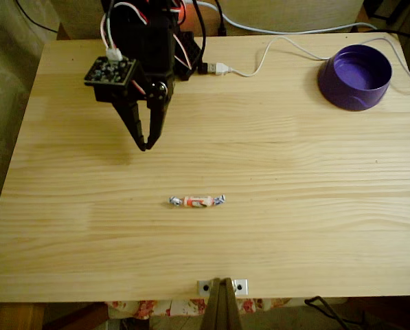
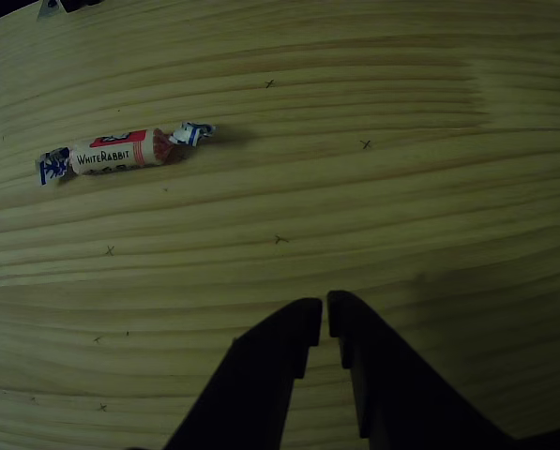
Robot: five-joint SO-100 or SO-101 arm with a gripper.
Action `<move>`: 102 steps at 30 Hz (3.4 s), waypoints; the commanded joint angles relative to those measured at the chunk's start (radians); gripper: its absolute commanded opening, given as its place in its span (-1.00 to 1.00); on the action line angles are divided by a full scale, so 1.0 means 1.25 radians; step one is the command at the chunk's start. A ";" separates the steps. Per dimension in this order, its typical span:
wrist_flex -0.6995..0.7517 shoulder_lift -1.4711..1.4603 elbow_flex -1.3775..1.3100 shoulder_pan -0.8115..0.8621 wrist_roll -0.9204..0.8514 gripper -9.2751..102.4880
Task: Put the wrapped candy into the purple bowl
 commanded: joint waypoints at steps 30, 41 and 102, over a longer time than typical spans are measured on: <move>-0.088 0.006 0.006 -0.033 0.065 -0.82; -0.088 0.006 0.006 -0.032 0.064 -0.82; -0.107 -0.761 -0.584 -0.037 -0.590 -0.77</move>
